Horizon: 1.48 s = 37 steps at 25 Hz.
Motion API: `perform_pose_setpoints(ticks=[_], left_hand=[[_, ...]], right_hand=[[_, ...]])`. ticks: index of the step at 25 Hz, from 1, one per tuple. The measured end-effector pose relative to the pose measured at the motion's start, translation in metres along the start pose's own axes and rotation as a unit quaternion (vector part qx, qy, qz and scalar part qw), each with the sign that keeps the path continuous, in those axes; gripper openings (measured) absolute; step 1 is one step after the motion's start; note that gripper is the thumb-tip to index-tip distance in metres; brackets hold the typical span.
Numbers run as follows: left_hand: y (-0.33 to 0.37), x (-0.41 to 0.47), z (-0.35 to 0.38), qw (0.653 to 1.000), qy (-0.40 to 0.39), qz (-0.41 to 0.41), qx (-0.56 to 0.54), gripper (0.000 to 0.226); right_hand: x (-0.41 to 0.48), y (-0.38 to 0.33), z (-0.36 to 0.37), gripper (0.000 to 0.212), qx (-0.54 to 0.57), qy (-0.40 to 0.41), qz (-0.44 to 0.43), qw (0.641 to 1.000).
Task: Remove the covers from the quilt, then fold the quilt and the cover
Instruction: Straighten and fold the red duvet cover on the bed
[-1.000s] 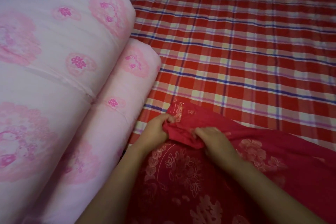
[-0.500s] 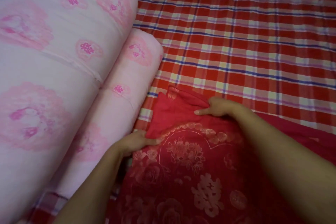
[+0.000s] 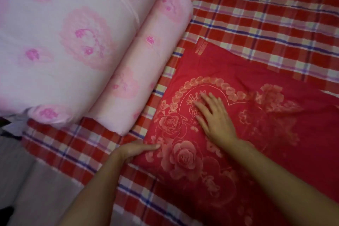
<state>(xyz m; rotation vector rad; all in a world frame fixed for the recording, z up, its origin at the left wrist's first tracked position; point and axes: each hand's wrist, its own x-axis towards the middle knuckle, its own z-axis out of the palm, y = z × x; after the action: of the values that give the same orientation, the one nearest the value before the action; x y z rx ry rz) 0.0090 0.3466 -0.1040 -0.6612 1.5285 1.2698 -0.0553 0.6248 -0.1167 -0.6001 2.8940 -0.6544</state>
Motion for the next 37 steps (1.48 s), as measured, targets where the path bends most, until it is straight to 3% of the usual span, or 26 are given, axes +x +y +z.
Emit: perform_pose_setpoints(ticks=[2, 4, 7, 10, 13, 16, 18, 21, 26, 28, 31, 34, 37], left_hand=[[-0.017, -0.007, -0.001, 0.990, 0.107, 0.038, 0.078, 0.046], [-0.029, -0.007, -0.001, 0.963, 0.216, 0.060, 0.149, 0.032], [-0.037, -0.006, 0.004, 0.919, 0.318, 0.071, 0.224, 0.043], [-0.031, 0.000, 0.018, 0.892, 0.364, 0.093, 0.252, 0.061], [-0.007, 0.008, 0.033, 0.903, 0.356, 0.152, 0.186, 0.075], [0.003, 0.025, 0.041, 0.896, 0.348, 0.156, 0.226, 0.066], [-0.003, 0.036, 0.043, 0.882, 0.369, 0.148, 0.253, 0.059], [-0.005, 0.050, 0.044, 0.868, 0.400, 0.114, 0.271, 0.064], [0.010, 0.064, 0.033, 0.874, 0.374, 0.069, 0.304, 0.069], [0.016, 0.062, 0.025, 0.894, 0.354, 0.059, 0.269, 0.073], [0.022, 0.049, 0.025, 0.919, 0.331, 0.063, 0.204, 0.076], [0.019, 0.031, 0.032, 0.940, 0.284, 0.089, 0.167, 0.068], [0.021, 0.004, 0.036, 0.971, 0.150, 0.124, 0.137, 0.066]], right_hand=[[-0.039, -0.011, 0.014, 0.056, -0.025, -0.054, 0.025, 0.998], [-0.068, -0.005, 0.017, 0.064, -0.068, -0.072, 0.100, 0.990], [-0.116, 0.008, 0.017, 0.080, -0.115, -0.086, 0.252, 0.957], [-0.154, -0.013, 0.032, 0.088, -0.079, -0.163, 0.317, 0.931], [-0.150, -0.029, 0.044, 0.082, -0.052, -0.159, 0.299, 0.939], [-0.119, 0.010, 0.022, 0.080, -0.049, -0.090, 0.317, 0.943], [-0.091, 0.052, -0.005, 0.083, -0.055, -0.047, 0.390, 0.918], [-0.041, 0.104, -0.035, 0.096, -0.026, -0.086, 0.445, 0.891], [0.029, 0.128, -0.047, 0.091, 0.014, -0.116, 0.512, 0.851], [0.026, 0.112, -0.040, 0.082, -0.009, -0.052, 0.489, 0.871], [-0.034, 0.055, 0.011, 0.065, -0.027, 0.063, 0.360, 0.930], [-0.123, -0.025, 0.069, 0.061, 0.015, 0.052, 0.347, 0.936], [-0.157, -0.056, 0.086, 0.069, 0.059, 0.009, 0.338, 0.939]])
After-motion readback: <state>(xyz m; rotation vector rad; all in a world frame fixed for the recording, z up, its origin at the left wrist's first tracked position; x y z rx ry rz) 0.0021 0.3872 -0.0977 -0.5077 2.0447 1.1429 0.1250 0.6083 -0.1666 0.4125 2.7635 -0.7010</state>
